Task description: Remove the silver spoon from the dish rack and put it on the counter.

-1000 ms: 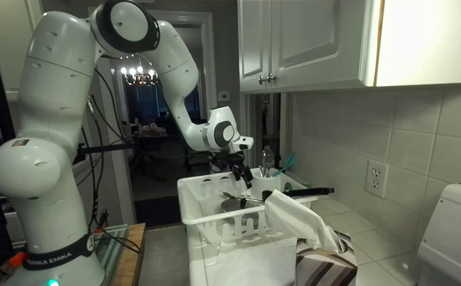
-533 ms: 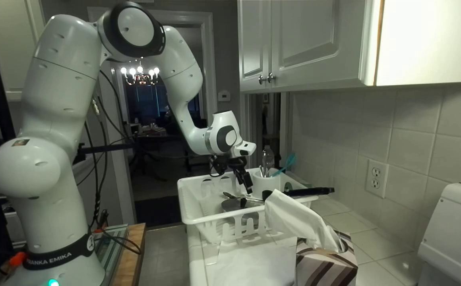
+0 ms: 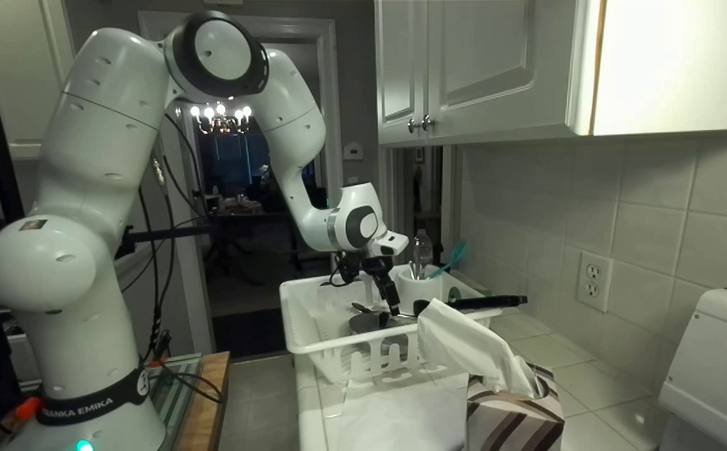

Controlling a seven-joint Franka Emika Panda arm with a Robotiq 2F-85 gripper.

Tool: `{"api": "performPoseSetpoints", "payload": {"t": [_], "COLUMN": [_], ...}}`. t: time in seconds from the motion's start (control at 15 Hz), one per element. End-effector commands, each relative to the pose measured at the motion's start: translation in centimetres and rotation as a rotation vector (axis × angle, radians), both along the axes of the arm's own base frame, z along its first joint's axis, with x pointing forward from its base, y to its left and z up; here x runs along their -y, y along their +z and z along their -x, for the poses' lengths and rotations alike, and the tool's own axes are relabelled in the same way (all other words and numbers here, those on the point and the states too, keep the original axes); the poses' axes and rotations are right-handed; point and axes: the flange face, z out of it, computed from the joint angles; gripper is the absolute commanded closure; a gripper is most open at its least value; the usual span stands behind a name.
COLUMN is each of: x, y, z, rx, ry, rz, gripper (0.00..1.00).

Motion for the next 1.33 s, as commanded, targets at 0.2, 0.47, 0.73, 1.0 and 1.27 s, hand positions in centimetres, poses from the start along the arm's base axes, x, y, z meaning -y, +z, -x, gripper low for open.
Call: {"api": "performPoseSetpoints", "payload": {"t": [0.2, 0.47, 0.73, 1.0, 1.27], "x": [-0.8, -0.8, -0.8, -1.2, -1.3], "y": [-1.5, -1.1, 0.3, 0.7, 0.4], "z": [-0.8, -0.9, -1.0, -1.3, -1.1], "rx": [-0.019, -0.009, 0.011, 0.010, -0.008], "ry": [-0.017, -0.017, -0.007, 0.004, 0.014], "rz": [-0.011, -0.004, 0.006, 0.002, 0.017], "gripper": [0.36, 0.56, 0.84, 1.00, 0.73]}}
